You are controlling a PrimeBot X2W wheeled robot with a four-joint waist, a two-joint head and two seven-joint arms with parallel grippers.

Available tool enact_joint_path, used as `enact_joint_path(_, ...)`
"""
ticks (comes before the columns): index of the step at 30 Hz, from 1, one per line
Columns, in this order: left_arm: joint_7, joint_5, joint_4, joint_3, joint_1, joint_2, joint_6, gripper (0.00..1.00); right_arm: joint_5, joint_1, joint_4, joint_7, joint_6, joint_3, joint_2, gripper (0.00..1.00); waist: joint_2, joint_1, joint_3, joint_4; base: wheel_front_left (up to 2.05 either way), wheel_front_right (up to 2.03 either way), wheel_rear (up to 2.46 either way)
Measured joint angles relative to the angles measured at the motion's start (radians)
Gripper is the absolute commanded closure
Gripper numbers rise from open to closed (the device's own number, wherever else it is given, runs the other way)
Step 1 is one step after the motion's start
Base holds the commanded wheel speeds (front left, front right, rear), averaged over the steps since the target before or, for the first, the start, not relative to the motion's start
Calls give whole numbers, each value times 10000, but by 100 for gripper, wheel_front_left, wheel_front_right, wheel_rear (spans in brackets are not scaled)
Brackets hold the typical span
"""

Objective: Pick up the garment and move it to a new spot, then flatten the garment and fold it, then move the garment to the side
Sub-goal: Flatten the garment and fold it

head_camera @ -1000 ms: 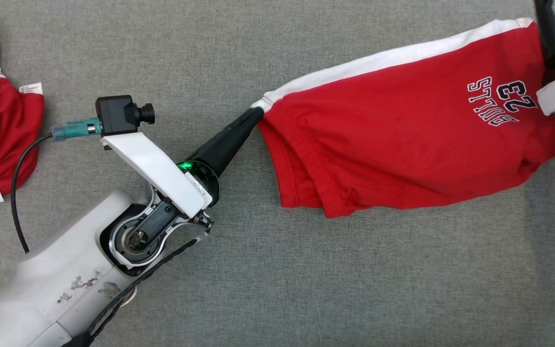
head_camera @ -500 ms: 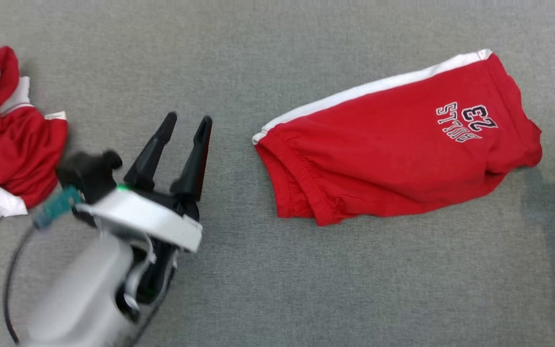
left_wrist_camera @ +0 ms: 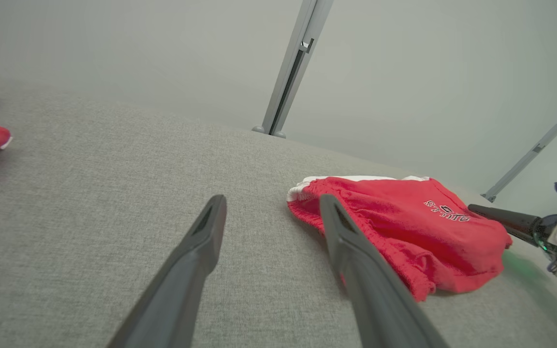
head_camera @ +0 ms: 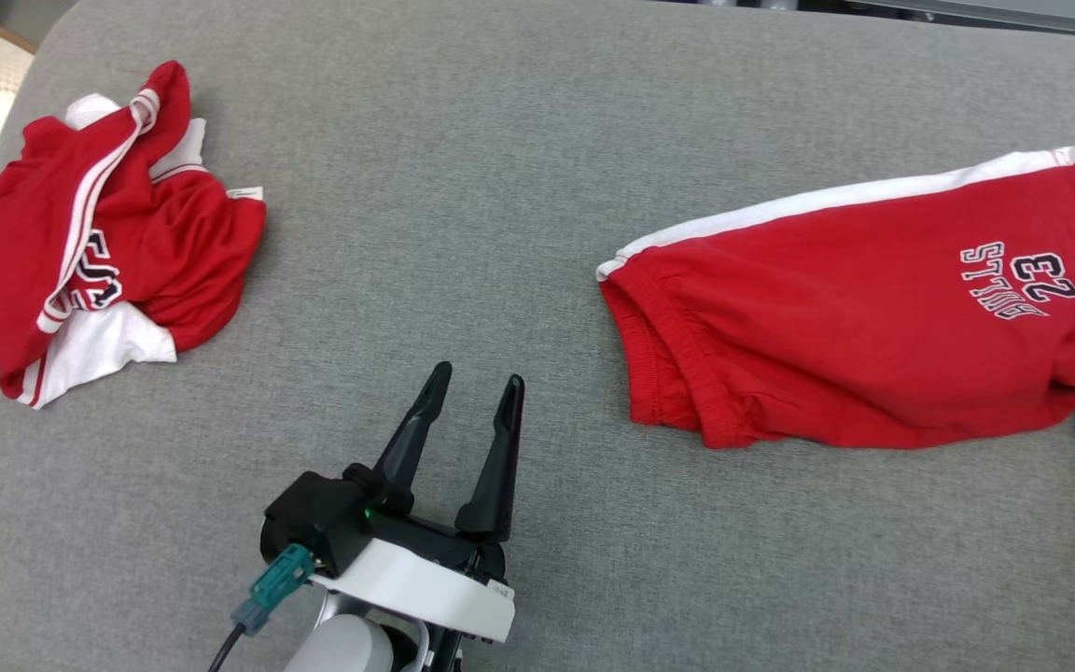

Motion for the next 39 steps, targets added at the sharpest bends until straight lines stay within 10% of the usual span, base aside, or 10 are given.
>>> enact_joint_path(7,0,360,130,71,-5,-65,-244,0,251,-314,464,840,-2,364,159,5,0,0,43,269,0,0,0)
enact_joint_path(10,0,362,61,171,-17,-69,-188,0,420,-342,437,932,-2,476,165,100,0,0,45,204,0,0,0)
enact_joint_path(26,0,585,121,385,-15,-82,-169,0,844,383,121,-167,12,635,-945,100,0,0,-212,-1042,0,0,0)
enact_joint_path(39,0,579,491,399,294,-84,-309,0,-1574,-556,-368,-616,10,1484,-1175,100,0,0,-1077,-1689,0,0,0)
